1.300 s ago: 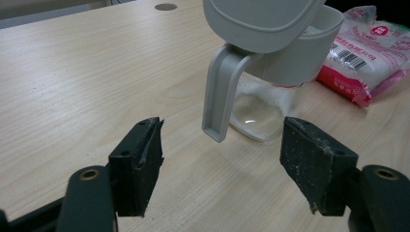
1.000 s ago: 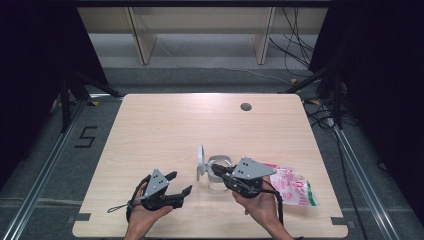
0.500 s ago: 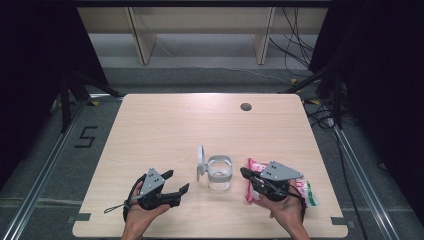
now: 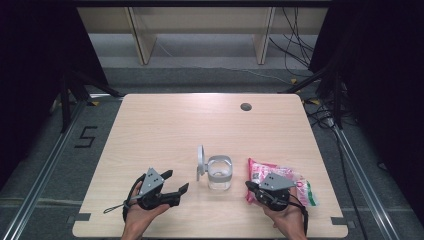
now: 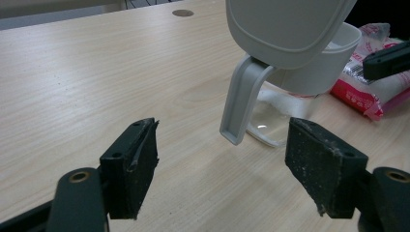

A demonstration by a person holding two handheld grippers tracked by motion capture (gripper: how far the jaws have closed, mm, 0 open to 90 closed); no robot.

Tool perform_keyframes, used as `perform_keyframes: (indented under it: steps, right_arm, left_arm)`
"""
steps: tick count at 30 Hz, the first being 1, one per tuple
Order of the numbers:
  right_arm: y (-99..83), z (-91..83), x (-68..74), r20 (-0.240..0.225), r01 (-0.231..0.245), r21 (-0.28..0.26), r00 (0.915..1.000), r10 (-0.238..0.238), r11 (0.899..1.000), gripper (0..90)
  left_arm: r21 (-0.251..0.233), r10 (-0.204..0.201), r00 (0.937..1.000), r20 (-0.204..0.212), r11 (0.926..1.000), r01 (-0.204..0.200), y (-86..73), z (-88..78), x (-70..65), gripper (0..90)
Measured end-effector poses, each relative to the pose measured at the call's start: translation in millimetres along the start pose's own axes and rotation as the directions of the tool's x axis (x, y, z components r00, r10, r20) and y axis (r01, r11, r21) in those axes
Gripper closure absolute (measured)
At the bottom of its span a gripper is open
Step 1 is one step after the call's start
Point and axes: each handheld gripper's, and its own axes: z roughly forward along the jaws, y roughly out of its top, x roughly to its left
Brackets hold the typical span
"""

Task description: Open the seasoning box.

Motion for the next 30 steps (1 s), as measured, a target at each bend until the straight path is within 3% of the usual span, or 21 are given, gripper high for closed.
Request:
perform_keyframes:
  steps: [1,3,6,10,11,13,14,16,17,23,27,28,30]
  right_arm:
    - [-1.5,1.4,1.1,0.002,0.007,0.011,1.0,-0.007,1.0,90.0]
    - [-4.5,3.0,2.6,-0.005,0.011,0.027,0.9999,-0.011,1.0,90.0]
    - [-8.3,4.1,3.4,-0.001,0.014,0.032,0.9999,-0.014,0.999,90.0]
    - [-9.1,3.0,5.7,0.013,0.036,0.045,0.9992,-0.037,0.998,90.0]
    - [-9.9,2.5,5.8,0.011,0.043,0.044,0.999,-0.043,0.998,90.0]
    - [-12.1,0.3,5.3,0.006,0.038,0.044,0.9992,-0.039,0.998,90.0]
    - [-13.0,-1.2,4.7,0.005,0.034,0.047,0.9994,-0.034,0.998,90.0]
    - [-15.0,-4.3,3.4,0.009,0.033,0.05,0.9994,-0.034,0.998,90.0]
    - [-16.1,-5.8,3.5,0.008,0.021,0.053,0.9997,-0.021,0.998,90.0]
    - [-21.1,-13.9,1.4,0.008,0.007,0.057,0.9999,-0.008,0.998,90.0]
    - [-24.3,-18.5,-0.2,0.014,0.004,0.056,0.9999,-0.005,0.998,90.0]
    - [-25.3,-19.7,-1.0,0.019,0.005,0.055,0.9998,-0.006,0.998,90.0]
    - [-26.7,-22.8,-3.1,0.024,-0.005,0.05,0.9997,0.004,0.999,90.0]
  left_arm:
    - [0.006,0.033,0.9994,0.006,0.9994,-0.033,0.7,-0.1,1.7,26.9]
    - [0.004,0.005,0.9998,0.018,1.0,-0.005,0.1,1.0,-2.2,27.6]
    - [0.011,0.021,0.9997,0.012,0.9997,-0.021,0.8,1.0,-4.1,27.4]
    - [0.004,0.008,0.9999,0.008,1.0,-0.008,-0.2,1.3,-3.5,27.1]
    - [0.006,0.028,0.9995,0.013,0.9996,-0.028,0.0,0.9,-1.3,27.0]
    - [0.001,0.003,1.0,0.006,1.0,-0.003,-0.3,0.5,-1.8,27.0]
    - [0.009,0.037,0.9993,0.001,0.9993,-0.037,0.7,-0.7,0.4,27.0]
    - [0.007,0.009,1.0,-0.003,0.9999,-0.009,0.1,-1.2,-0.8,27.0]
    - [0.006,0.028,0.9996,0.001,0.9996,-0.028,0.6,-1.4,0.4,27.0]
    - [0.009,0.032,0.9995,0.004,0.9995,-0.032,0.7,-1.4,1.1,26.8]
    - [0.005,-0.004,1.0,0.003,1.0,0.004,0.1,-1.3,-0.7,26.8]
    - [0.001,0.034,0.9993,0.012,0.9994,-0.034,1.0,-1.0,2.0,26.8]
    - [0.002,0.001,1.0,0.005,1.0,-0.001,0.2,-1.2,0.6,26.8]
